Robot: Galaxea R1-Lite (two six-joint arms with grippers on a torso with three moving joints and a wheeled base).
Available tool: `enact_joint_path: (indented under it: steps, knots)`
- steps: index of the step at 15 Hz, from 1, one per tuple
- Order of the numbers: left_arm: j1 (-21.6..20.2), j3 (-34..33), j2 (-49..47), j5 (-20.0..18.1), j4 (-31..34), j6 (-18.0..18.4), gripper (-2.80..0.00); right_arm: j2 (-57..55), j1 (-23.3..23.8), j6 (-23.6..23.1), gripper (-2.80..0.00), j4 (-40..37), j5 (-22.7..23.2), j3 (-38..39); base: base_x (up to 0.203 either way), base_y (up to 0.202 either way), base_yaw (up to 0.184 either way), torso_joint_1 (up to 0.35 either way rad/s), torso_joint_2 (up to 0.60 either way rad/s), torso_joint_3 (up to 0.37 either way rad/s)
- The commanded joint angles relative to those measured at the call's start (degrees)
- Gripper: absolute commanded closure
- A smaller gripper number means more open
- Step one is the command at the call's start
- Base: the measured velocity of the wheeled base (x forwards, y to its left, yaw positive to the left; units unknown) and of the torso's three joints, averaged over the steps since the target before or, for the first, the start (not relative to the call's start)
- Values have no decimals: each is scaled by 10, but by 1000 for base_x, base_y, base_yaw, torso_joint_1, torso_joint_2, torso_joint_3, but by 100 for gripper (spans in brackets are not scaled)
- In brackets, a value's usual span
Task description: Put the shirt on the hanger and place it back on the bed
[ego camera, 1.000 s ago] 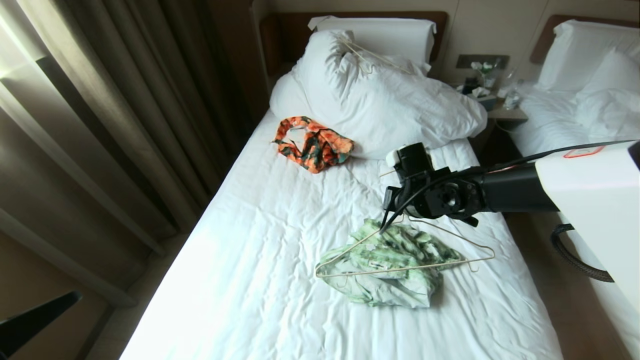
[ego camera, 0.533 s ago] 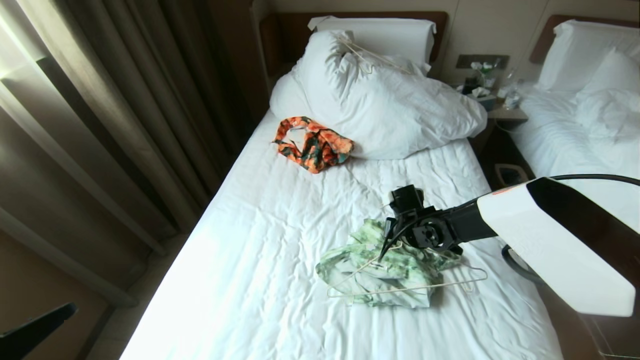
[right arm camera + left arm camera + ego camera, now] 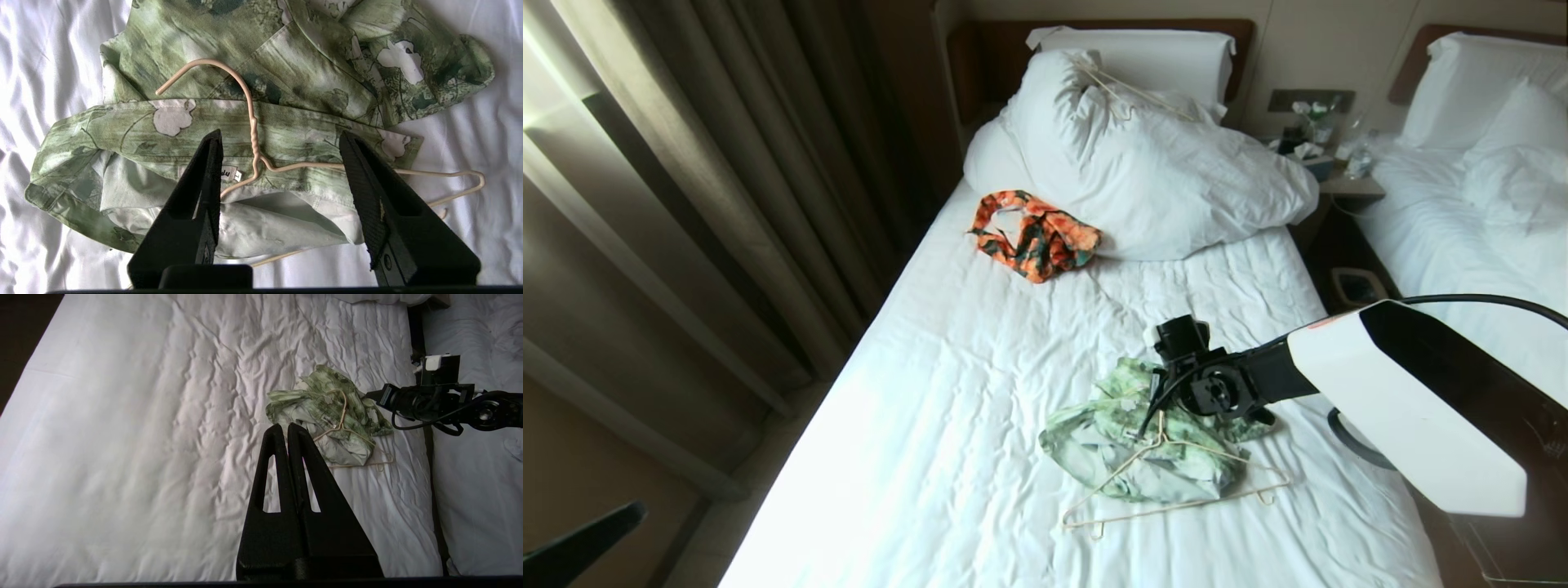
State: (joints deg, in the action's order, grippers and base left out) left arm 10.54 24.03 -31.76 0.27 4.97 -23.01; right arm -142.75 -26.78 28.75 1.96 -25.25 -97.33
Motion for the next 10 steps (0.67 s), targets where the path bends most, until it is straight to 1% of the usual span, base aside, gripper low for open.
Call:
enact_joint_path:
  steps: [1, 2, 3, 6, 7, 8, 10]
  knots:
    - [-1, 0, 26, 4, 7, -2, 0, 37, -2, 2, -280, -6, -2, 23, 0, 0, 0, 0, 0, 0]
    - [-1, 3, 39, 7, 23, -1, 0, 51, -3, 1, -280, -7, -2, 36, 0, 0, 0, 0, 0, 0]
    - [-1, 6, 51, 9, 38, -1, 0, 65, -3, 1, 0, -7, -2, 50, 0, 0, 0, 0, 0, 0]
    - [0, 0, 91, 4, 45, -5, 0, 130, 3, 1, 0, -7, -3, 101, 0, 0, 0, 0, 0, 0]
    - [0, 0, 92, 6, 43, -13, 0, 162, 7, 1, 0, -7, -3, 120, 0, 0, 0, 0, 0, 0]
    - [-1, 6, 92, 11, 41, -23, 0, 200, 13, 1, 0, -7, -3, 146, 0, 0, 0, 0, 0, 0]
    - [-1, 33, 96, 37, 44, -26, 0, 286, 25, 0, 0, -6, -3, 206, 0, 0, 0, 0, 0, 0]
